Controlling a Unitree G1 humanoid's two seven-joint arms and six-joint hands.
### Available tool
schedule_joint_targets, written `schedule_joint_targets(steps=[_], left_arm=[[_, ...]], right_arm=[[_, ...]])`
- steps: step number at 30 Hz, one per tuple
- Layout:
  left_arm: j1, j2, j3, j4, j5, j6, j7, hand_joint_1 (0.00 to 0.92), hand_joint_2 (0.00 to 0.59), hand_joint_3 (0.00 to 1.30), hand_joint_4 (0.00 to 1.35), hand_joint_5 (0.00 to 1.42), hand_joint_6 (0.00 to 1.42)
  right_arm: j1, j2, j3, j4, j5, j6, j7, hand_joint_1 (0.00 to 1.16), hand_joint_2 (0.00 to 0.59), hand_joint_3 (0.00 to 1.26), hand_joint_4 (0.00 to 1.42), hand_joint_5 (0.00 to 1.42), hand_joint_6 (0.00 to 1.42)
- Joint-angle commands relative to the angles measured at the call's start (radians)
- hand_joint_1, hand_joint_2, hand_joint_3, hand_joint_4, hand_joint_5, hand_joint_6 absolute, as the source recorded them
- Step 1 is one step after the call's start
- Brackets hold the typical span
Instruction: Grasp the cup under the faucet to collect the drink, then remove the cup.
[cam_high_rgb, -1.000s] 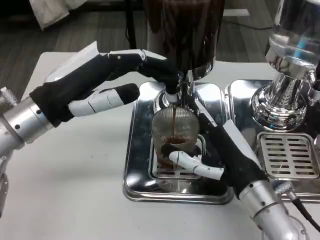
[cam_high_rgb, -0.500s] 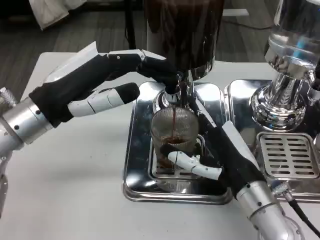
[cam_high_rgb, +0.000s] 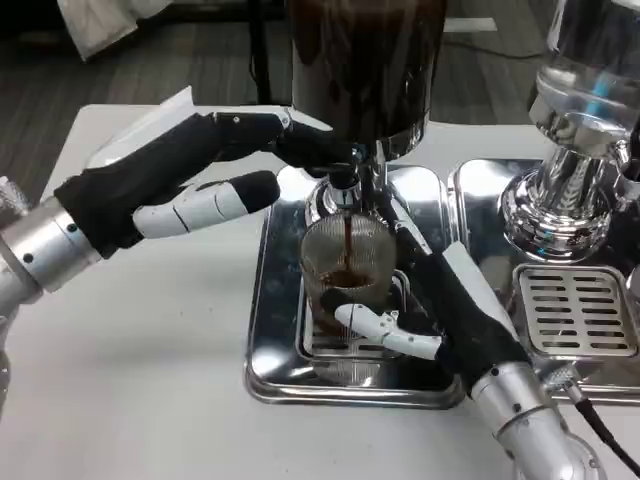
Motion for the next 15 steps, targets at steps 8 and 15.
schedule_joint_targets(steps=[8, 15], left_arm=[[0.044, 0.017, -0.005, -0.035, 0.005, 0.020, -0.037, 0.000, 0.117, 0.42, 0.41, 0.41, 0.37], [0.049, 0.013, 0.003, -0.037, 0.001, 0.022, -0.029, 0.000, 0.117, 0.41, 0.40, 0.41, 0.37]], right_arm=[[0.021, 0.018, 0.001, -0.011, 0.000, -0.011, -0.026, 0.60, 0.179, 0.00, 0.00, 0.00, 0.14], [0.027, 0.021, 0.000, -0.019, -0.001, -0.011, -0.033, 0.60, 0.180, 0.00, 0.00, 0.00, 0.16]])
